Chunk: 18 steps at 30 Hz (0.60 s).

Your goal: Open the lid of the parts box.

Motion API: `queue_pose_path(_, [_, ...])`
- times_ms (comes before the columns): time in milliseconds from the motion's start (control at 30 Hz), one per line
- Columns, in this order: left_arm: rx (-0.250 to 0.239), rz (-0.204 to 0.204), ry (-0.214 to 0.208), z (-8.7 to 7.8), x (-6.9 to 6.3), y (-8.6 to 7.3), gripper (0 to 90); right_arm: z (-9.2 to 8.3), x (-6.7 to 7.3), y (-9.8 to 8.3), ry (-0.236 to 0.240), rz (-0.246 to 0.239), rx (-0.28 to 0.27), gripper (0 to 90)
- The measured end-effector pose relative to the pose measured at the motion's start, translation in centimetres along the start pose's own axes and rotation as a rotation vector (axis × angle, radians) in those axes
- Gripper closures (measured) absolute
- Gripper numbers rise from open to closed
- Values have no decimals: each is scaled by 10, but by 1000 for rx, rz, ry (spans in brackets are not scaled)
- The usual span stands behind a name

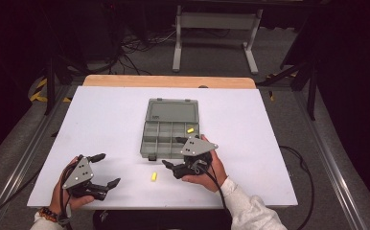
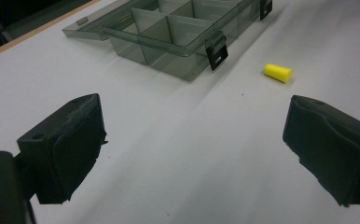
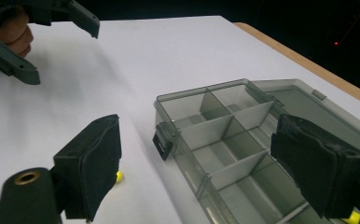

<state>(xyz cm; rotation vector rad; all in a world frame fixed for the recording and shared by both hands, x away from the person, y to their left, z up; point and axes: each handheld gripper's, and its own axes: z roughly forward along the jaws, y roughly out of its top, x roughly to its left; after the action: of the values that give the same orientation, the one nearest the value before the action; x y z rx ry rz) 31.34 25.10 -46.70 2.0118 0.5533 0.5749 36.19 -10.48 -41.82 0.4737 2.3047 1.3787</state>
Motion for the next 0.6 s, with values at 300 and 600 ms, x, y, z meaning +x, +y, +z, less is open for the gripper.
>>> queue_pose_path(300, [-1,0,0,0,0,0,66,6,12,0,38,-30,15,162])
queue_pose_path(600, [-4,0,1,0,0,0,66,12,22,-1,73,-51,30,162])
